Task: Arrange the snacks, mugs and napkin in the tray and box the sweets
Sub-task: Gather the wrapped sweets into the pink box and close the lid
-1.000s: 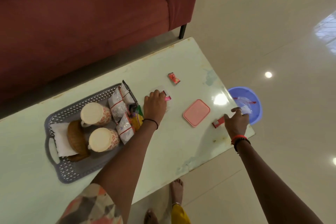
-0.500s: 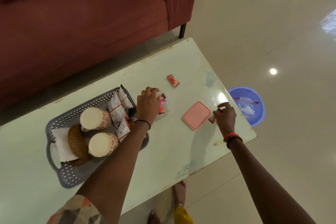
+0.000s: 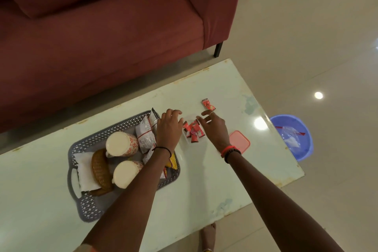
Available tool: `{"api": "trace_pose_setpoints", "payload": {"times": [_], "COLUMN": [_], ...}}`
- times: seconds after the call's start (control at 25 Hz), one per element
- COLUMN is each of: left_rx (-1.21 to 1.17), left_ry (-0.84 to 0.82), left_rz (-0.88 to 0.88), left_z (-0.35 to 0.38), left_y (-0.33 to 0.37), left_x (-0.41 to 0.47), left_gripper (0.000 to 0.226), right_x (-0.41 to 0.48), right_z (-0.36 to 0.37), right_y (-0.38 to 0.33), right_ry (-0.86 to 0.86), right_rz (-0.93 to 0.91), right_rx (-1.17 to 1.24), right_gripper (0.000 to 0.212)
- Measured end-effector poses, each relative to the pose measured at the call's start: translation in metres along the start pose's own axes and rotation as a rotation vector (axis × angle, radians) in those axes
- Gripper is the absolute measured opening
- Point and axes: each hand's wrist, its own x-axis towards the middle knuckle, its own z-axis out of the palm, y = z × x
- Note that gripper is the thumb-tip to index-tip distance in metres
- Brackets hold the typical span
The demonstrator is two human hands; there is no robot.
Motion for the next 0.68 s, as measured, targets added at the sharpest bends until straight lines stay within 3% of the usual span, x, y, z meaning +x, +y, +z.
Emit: {"api": "trace_pose_setpoints", "payload": {"times": [0.16,0.44,0.68], "left_rx": [-0.036,-0.055,-0.039], "left_ry": [0.015,0.027,0.029], "left_rz": [-0.012,-0.012,0.021], "left_z": [0.003,0.014,0.019], "left_y": [-0.004,-0.012,-0.015], "left_x": [0.008,0.014,0.015], "left_gripper": [0.027,0.027,0.028], "right_x": [0.037,0.082,0.087], "right_z": [-0.010,0.004,0.017], "right_y": [0.014,0.022,0.021], "right_ry": [0.158,0.003,0.049], "right_rz": [-0.011,-0.008,-0.012], "right_rx": [-0.145,-0.395,-0.432], "right_gripper": [0.020,0.038,0.023]}}
